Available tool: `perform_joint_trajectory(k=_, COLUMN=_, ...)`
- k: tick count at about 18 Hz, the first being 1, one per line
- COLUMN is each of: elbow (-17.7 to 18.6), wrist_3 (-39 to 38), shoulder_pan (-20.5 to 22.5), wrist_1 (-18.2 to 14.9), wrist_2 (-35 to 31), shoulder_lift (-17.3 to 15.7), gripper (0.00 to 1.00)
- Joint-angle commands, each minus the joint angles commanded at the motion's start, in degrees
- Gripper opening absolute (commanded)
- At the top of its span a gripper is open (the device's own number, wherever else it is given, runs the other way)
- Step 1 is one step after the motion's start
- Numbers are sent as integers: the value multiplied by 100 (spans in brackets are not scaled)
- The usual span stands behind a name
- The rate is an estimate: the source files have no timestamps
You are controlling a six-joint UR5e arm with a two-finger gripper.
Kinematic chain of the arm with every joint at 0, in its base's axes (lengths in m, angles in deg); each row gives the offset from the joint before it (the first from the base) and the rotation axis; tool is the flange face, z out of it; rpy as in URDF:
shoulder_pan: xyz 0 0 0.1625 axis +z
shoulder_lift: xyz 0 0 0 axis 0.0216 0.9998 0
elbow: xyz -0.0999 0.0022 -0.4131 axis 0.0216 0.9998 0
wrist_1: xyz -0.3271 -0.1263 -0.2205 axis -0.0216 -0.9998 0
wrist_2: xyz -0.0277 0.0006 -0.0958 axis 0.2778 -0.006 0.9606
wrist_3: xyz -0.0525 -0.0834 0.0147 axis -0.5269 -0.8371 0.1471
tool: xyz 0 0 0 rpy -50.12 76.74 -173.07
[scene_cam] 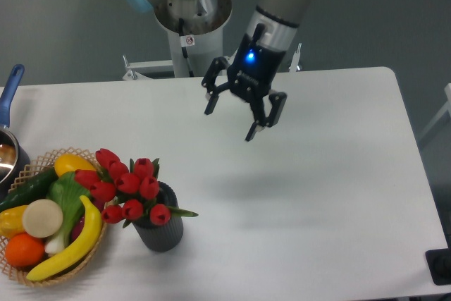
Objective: Pick up the flowers from the vase
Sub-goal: 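Move the open gripper down toward the red tulip stems above the vase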
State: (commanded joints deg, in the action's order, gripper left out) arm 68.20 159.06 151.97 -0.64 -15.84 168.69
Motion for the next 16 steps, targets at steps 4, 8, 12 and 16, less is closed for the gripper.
perform_joint_trajectory(k=4, elbow=-87, wrist_3=27, shoulder_pan=-263, wrist_1=290, wrist_2=306, shoulder_lift=403, gripper=100)
perform_joint_trajectory(k=8, elbow=-79, wrist_3=-35, shoulder_pan=-492, wrist_1=291, wrist_2=870, shoulder_lift=668, gripper=100)
perform_joint_trajectory(k=12, elbow=-61, wrist_3=-210, shoulder_pan=-563, wrist_1=291, wrist_2=1090, shoulder_lift=835, gripper=100)
perform_joint_trajectory(k=16, elbow=-175, wrist_3=-482, shoulder_pan=-563, wrist_1=299, wrist_2=1142, shoulder_lift=905, gripper=100)
